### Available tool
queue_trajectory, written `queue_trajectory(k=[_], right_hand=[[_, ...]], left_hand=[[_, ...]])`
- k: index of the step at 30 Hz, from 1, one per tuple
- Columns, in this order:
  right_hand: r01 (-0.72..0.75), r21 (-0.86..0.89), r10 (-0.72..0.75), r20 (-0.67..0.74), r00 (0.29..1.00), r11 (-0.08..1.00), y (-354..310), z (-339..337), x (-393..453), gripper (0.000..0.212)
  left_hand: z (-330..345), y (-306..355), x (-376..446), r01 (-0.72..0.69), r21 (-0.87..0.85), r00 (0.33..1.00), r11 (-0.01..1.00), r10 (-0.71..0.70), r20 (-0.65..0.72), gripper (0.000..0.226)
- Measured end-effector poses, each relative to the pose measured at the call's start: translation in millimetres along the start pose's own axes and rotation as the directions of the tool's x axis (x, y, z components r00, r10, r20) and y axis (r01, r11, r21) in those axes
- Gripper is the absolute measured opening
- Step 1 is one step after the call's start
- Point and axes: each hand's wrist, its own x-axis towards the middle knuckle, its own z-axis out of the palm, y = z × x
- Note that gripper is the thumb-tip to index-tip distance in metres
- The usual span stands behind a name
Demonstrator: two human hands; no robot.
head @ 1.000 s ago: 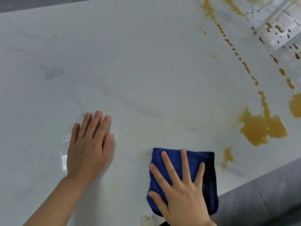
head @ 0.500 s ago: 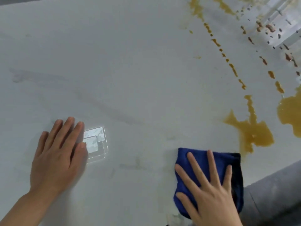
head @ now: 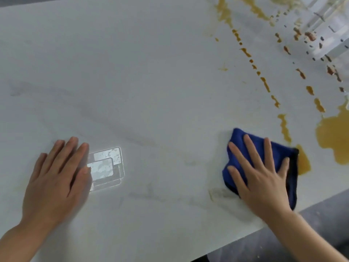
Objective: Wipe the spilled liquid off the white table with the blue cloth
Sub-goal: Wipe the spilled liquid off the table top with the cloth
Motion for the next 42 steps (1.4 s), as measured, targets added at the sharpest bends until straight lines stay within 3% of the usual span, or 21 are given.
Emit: queue_trajectory(k=[5, 11, 18, 31, 38, 40, 42], right_hand=[[0.176, -0.016, -0.174, 0.092, 0.980, 0.984, -23, 5, -55, 0.056], [0.345, -0.066, -0.344, 0.034, 0.938, 0.936, -36, 4, -24, 0.053], [0.151, -0.066, -0.152, -0.010, 0.988, 0.986, -11, -12, 36, 0.056], [0.216, -0.055, -0.216, 0.006, 0.976, 0.975, 1, -10, 9, 0.053], [0.244, -0.071, -0.243, 0.020, 0.970, 0.967, 4, -11, 10, 0.052], [0.254, -0.070, -0.253, 0.027, 0.967, 0.965, 6, -12, 10, 0.052], [0.256, -0.055, -0.255, 0.028, 0.966, 0.965, 8, -12, 8, 0.052]], left_hand=[[0, -1, 1, 0.010, 0.004, 1.000, 1.000, -0.010, 0.018, 0.058], [3, -5, 3, 0.030, 0.007, 0.998, 1.000, -0.030, 0.056, 0.054], [3, -5, 4, 0.024, -0.008, 0.997, 1.000, -0.023, 0.073, 0.057], [-1, -4, 2, 0.032, -0.033, 0.998, 0.999, -0.030, 0.051, 0.054], [4, 7, 2, 0.068, 0.006, 0.996, 0.998, -0.069, 0.057, 0.064], [2, 35, 3, 0.031, -0.032, 0.998, 0.999, -0.030, 0.046, 0.067], [0, 72, 4, -0.121, -0.082, 0.993, 0.989, 0.121, -0.002, 0.056]])
